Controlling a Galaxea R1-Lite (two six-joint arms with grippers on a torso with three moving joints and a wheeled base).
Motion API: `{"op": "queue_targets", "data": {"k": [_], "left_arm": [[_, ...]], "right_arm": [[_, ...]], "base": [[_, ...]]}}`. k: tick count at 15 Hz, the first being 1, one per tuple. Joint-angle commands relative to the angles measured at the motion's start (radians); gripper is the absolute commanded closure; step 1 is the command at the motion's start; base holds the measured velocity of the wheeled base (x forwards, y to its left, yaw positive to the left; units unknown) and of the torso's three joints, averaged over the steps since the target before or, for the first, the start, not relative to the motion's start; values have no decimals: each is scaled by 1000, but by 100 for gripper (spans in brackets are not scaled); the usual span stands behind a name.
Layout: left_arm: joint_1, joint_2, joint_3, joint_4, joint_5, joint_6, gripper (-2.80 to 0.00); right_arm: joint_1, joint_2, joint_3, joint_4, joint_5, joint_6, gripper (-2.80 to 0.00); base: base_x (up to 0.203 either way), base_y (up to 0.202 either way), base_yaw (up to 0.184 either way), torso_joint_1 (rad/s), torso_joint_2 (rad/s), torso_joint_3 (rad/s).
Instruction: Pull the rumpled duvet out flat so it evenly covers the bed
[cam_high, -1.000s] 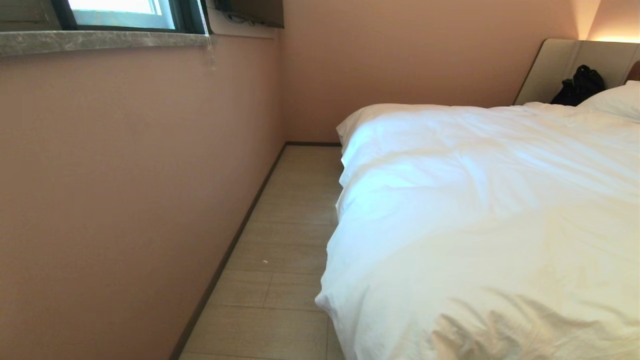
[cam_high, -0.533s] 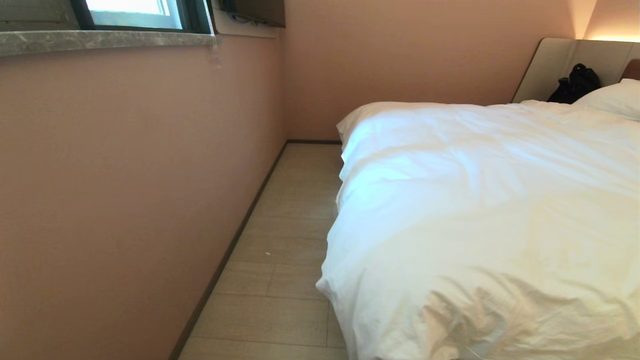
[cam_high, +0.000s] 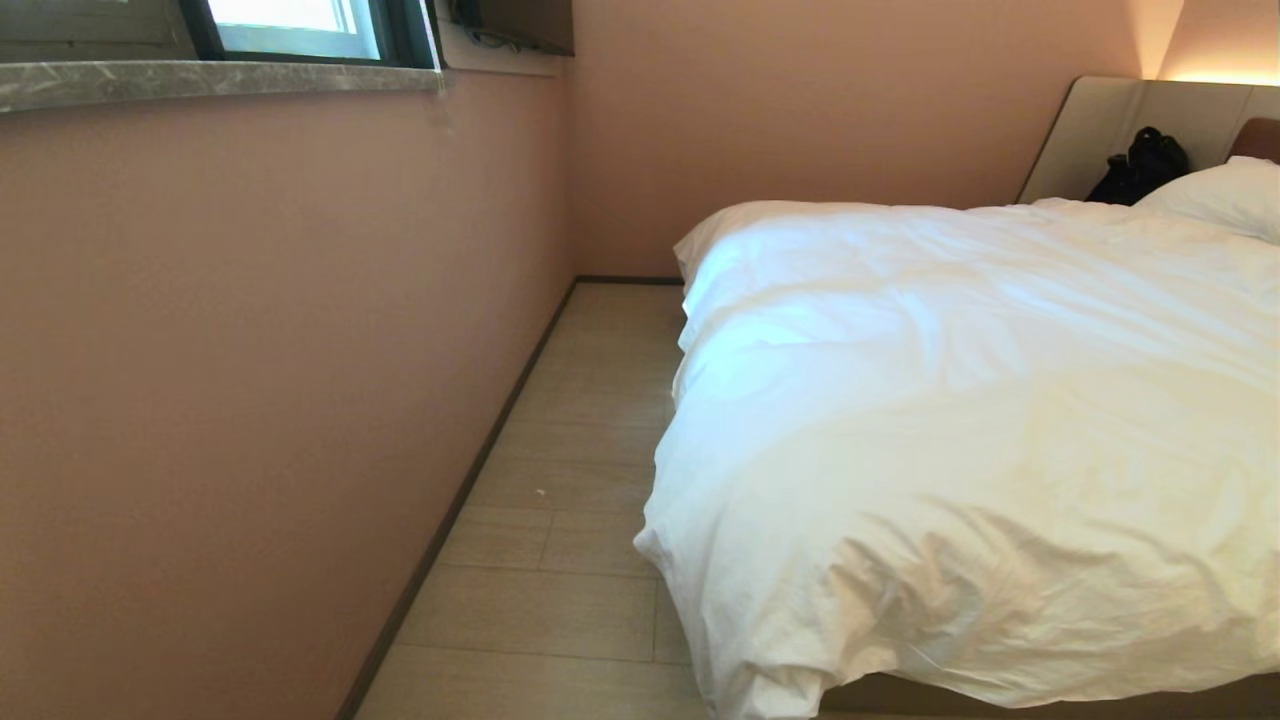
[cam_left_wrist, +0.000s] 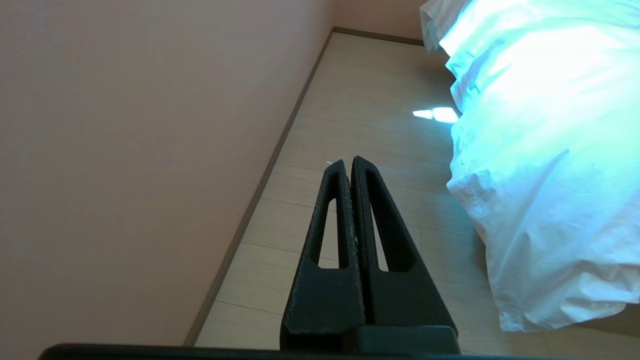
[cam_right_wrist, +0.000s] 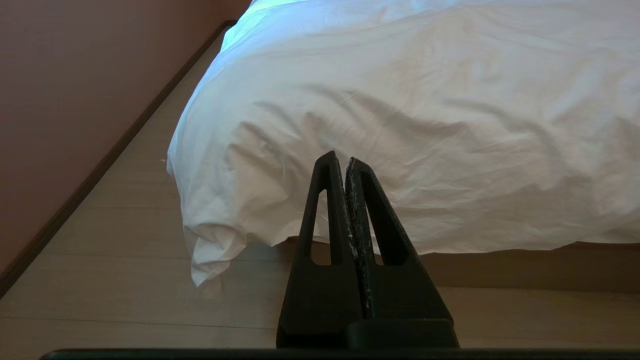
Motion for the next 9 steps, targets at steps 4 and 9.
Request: {"op": "queue_targets", "data": {"k": [4, 9], "left_arm": [[0, 0, 0, 0, 1, 0, 0], [0, 0, 0, 0, 1, -1, 0]], "right_arm": [[0, 0, 0, 0, 0, 0, 0], [0, 0, 0, 0, 0, 0, 0]], "base": [[0, 0, 0, 0, 0, 0], [0, 0, 0, 0, 0, 0]]}}
